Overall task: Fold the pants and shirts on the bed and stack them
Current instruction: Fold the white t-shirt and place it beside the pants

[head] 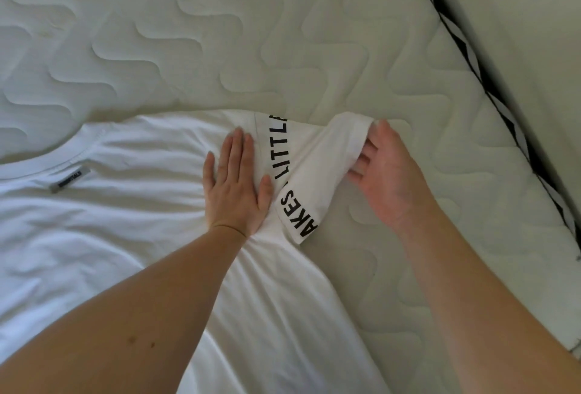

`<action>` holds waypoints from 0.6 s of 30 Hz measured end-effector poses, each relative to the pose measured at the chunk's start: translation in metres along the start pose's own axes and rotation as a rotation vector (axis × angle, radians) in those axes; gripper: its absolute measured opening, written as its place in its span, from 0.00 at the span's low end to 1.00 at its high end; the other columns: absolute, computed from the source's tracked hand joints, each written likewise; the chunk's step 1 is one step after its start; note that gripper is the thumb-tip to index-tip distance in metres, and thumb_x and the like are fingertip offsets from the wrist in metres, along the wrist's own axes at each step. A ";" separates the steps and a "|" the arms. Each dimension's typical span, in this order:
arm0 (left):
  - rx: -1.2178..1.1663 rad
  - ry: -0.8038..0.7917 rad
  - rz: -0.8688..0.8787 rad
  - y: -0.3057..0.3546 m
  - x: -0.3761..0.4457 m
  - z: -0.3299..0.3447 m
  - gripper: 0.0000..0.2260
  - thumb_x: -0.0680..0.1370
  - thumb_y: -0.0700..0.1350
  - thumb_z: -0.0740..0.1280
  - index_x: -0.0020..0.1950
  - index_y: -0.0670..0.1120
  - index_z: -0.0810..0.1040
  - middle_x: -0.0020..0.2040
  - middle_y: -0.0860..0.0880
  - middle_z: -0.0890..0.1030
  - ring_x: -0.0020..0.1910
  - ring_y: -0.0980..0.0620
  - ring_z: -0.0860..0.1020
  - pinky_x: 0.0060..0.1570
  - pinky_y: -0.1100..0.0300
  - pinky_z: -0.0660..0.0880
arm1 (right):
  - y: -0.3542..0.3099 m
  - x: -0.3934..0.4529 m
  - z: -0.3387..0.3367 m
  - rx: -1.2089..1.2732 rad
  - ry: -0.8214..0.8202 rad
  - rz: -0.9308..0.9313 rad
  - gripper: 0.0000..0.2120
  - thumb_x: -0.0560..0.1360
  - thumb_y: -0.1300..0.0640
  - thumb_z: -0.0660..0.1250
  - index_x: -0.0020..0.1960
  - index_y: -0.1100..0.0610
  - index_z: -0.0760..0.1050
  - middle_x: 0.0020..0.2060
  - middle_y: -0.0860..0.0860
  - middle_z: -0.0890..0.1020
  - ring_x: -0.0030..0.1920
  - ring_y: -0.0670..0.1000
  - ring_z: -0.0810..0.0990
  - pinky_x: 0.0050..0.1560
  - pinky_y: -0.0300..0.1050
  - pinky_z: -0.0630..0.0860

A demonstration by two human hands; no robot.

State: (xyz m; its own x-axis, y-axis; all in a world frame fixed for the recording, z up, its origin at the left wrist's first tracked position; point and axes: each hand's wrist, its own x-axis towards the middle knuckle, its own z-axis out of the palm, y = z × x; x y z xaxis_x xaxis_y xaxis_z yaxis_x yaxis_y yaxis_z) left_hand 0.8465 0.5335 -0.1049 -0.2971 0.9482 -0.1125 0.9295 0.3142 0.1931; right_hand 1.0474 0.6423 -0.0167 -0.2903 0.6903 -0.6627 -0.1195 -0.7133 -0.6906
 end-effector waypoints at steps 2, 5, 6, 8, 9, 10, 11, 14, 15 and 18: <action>0.000 0.005 0.003 0.000 0.000 0.001 0.32 0.80 0.58 0.46 0.81 0.44 0.52 0.81 0.47 0.53 0.80 0.52 0.50 0.77 0.44 0.48 | 0.010 -0.007 -0.004 -0.273 -0.145 0.004 0.27 0.80 0.43 0.61 0.76 0.48 0.60 0.65 0.43 0.78 0.62 0.44 0.79 0.57 0.43 0.78; 0.001 0.004 0.002 0.000 0.000 0.001 0.32 0.80 0.57 0.47 0.81 0.44 0.52 0.81 0.47 0.53 0.80 0.52 0.50 0.77 0.45 0.47 | 0.025 -0.021 -0.014 -0.400 -0.212 -0.001 0.30 0.78 0.60 0.68 0.76 0.48 0.59 0.64 0.40 0.78 0.63 0.40 0.77 0.58 0.36 0.76; 0.000 0.000 0.001 0.000 0.000 0.001 0.32 0.80 0.57 0.47 0.81 0.44 0.52 0.81 0.48 0.52 0.80 0.52 0.49 0.77 0.45 0.47 | 0.028 -0.025 -0.017 -0.452 -0.201 0.036 0.26 0.78 0.61 0.68 0.73 0.50 0.65 0.62 0.41 0.80 0.61 0.40 0.79 0.59 0.38 0.76; -0.005 -0.007 -0.004 0.000 0.001 0.001 0.32 0.80 0.57 0.46 0.81 0.45 0.51 0.82 0.48 0.52 0.80 0.52 0.49 0.77 0.46 0.45 | 0.030 -0.029 -0.019 -0.693 -0.145 0.062 0.15 0.78 0.59 0.69 0.63 0.51 0.78 0.55 0.43 0.84 0.56 0.42 0.82 0.61 0.45 0.77; -0.008 -0.009 -0.006 0.000 0.001 0.000 0.32 0.80 0.58 0.46 0.81 0.45 0.51 0.82 0.48 0.52 0.80 0.52 0.49 0.77 0.47 0.44 | 0.030 -0.030 -0.020 -0.796 -0.083 0.052 0.09 0.78 0.56 0.69 0.58 0.52 0.81 0.50 0.44 0.86 0.52 0.43 0.83 0.58 0.46 0.78; -0.012 -0.011 -0.007 0.000 0.001 0.000 0.32 0.80 0.58 0.46 0.81 0.45 0.51 0.82 0.48 0.52 0.80 0.52 0.49 0.77 0.47 0.44 | 0.030 -0.032 -0.021 -0.839 -0.009 0.027 0.06 0.78 0.54 0.69 0.53 0.53 0.82 0.45 0.44 0.86 0.46 0.44 0.84 0.51 0.45 0.79; -0.015 -0.010 -0.008 0.000 0.001 0.000 0.32 0.80 0.58 0.46 0.81 0.45 0.51 0.82 0.48 0.52 0.80 0.52 0.49 0.77 0.47 0.43 | 0.028 -0.035 -0.021 -0.824 0.063 -0.013 0.05 0.78 0.53 0.68 0.49 0.53 0.82 0.39 0.44 0.86 0.38 0.43 0.82 0.39 0.42 0.78; -0.025 -0.010 -0.015 0.001 0.000 -0.001 0.32 0.79 0.58 0.46 0.81 0.45 0.50 0.82 0.49 0.51 0.80 0.53 0.48 0.77 0.47 0.43 | 0.022 -0.050 -0.018 -0.803 0.223 -0.127 0.08 0.78 0.51 0.67 0.43 0.51 0.80 0.29 0.44 0.82 0.19 0.42 0.72 0.20 0.35 0.67; -0.028 -0.010 -0.017 0.001 0.000 -0.001 0.32 0.79 0.58 0.46 0.81 0.45 0.50 0.82 0.49 0.51 0.80 0.53 0.48 0.77 0.47 0.44 | 0.024 -0.053 -0.017 -0.829 0.251 -0.109 0.10 0.78 0.49 0.66 0.41 0.52 0.79 0.27 0.46 0.81 0.17 0.42 0.70 0.19 0.35 0.66; -0.037 -0.006 -0.017 0.000 0.000 0.000 0.32 0.79 0.58 0.46 0.81 0.46 0.50 0.82 0.49 0.50 0.80 0.53 0.48 0.78 0.47 0.44 | 0.029 -0.060 -0.019 -1.057 0.253 0.180 0.22 0.79 0.42 0.63 0.32 0.55 0.78 0.19 0.47 0.77 0.17 0.45 0.72 0.26 0.38 0.69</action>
State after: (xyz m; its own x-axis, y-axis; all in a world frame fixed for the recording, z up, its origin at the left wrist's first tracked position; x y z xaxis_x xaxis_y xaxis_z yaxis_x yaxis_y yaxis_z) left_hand 0.8468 0.5337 -0.1044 -0.3114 0.9424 -0.1223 0.9155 0.3320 0.2271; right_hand 1.0791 0.5823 -0.0025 -0.0049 0.6778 -0.7353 0.8131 -0.4253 -0.3975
